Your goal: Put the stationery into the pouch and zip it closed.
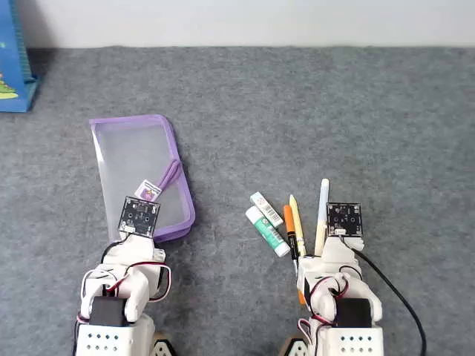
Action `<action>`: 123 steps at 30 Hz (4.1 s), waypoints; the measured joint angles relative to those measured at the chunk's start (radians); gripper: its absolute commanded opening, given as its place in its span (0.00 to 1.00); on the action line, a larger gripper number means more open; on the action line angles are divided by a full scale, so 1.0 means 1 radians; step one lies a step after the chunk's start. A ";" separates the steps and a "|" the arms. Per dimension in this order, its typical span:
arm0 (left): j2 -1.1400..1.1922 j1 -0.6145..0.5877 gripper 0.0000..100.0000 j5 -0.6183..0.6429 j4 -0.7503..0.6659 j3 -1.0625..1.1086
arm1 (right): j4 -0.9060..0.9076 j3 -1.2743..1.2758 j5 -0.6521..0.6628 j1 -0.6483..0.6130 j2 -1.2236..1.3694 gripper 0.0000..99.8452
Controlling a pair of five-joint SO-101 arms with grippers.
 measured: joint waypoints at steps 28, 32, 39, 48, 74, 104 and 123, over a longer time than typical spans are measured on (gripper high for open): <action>0.000 0.000 0.01 0.000 0.000 0.000 | 0.000 0.000 0.000 0.000 0.000 0.01; 0.000 0.000 0.01 0.000 0.000 0.000 | 0.000 0.000 0.000 0.000 0.000 0.01; 0.000 0.000 0.01 0.000 0.000 0.000 | 0.000 0.000 0.000 0.000 0.000 0.01; 0.000 0.000 0.01 0.000 0.000 0.000 | 0.000 0.000 0.000 0.000 0.000 0.01; 0.000 -0.011 0.01 0.000 0.123 -0.083 | 0.000 0.000 0.000 0.000 0.000 0.01; -0.009 -0.342 0.17 -0.215 0.086 -0.422 | 0.000 0.000 0.000 0.000 0.000 0.01; -0.012 -0.710 0.17 -0.216 0.189 -0.503 | 0.029 0.000 0.000 -0.199 0.000 0.01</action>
